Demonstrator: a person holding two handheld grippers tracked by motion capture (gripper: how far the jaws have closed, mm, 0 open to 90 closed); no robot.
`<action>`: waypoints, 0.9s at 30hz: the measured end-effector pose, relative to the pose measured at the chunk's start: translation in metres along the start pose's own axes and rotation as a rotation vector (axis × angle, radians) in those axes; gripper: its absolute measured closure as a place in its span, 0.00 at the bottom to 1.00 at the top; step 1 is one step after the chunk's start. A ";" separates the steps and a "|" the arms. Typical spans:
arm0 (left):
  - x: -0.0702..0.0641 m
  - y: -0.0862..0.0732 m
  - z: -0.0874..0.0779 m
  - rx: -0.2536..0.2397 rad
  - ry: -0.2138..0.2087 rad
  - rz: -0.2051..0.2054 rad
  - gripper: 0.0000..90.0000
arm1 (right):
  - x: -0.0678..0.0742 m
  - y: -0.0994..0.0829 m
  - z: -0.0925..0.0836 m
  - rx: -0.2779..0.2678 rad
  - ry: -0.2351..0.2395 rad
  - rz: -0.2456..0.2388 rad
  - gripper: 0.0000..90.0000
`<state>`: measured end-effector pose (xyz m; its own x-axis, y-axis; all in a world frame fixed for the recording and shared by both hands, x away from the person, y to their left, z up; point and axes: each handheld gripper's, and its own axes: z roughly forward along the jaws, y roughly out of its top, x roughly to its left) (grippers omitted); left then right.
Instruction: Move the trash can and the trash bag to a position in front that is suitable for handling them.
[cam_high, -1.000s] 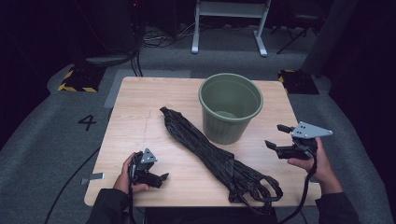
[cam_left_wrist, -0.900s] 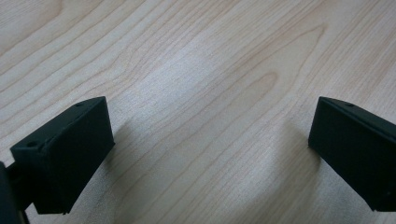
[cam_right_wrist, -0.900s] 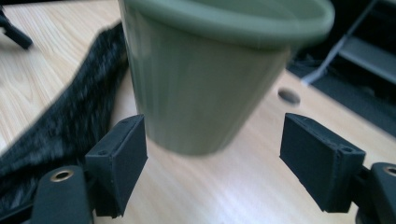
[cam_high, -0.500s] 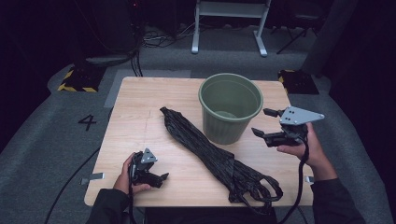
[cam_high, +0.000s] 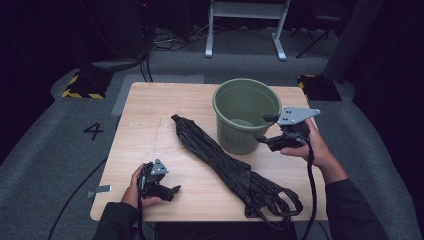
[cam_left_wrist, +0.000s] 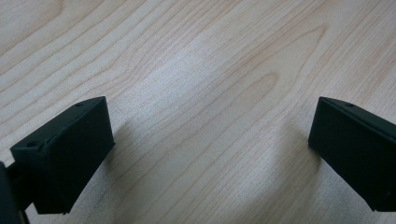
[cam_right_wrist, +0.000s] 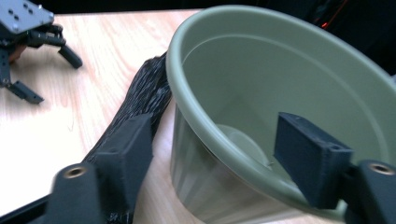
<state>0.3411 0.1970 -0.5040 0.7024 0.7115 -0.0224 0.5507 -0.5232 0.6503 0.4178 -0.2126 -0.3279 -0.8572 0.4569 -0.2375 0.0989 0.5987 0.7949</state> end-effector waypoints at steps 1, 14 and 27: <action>0.000 0.000 0.000 0.000 0.000 0.000 0.00 | 0.000 0.001 0.005 0.020 0.009 -0.003 0.42; 0.000 0.000 0.000 -0.002 -0.001 -0.002 0.00 | 0.003 0.018 0.044 0.072 0.139 -0.120 0.83; 0.000 0.000 0.000 -0.002 -0.001 -0.001 0.00 | 0.014 0.031 0.060 0.039 0.148 -0.156 0.80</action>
<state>0.3411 0.1969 -0.5041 0.7022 0.7116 -0.0235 0.5506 -0.5219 0.6515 0.4389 -0.1477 -0.3405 -0.9282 0.2568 -0.2694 -0.0242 0.6807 0.7321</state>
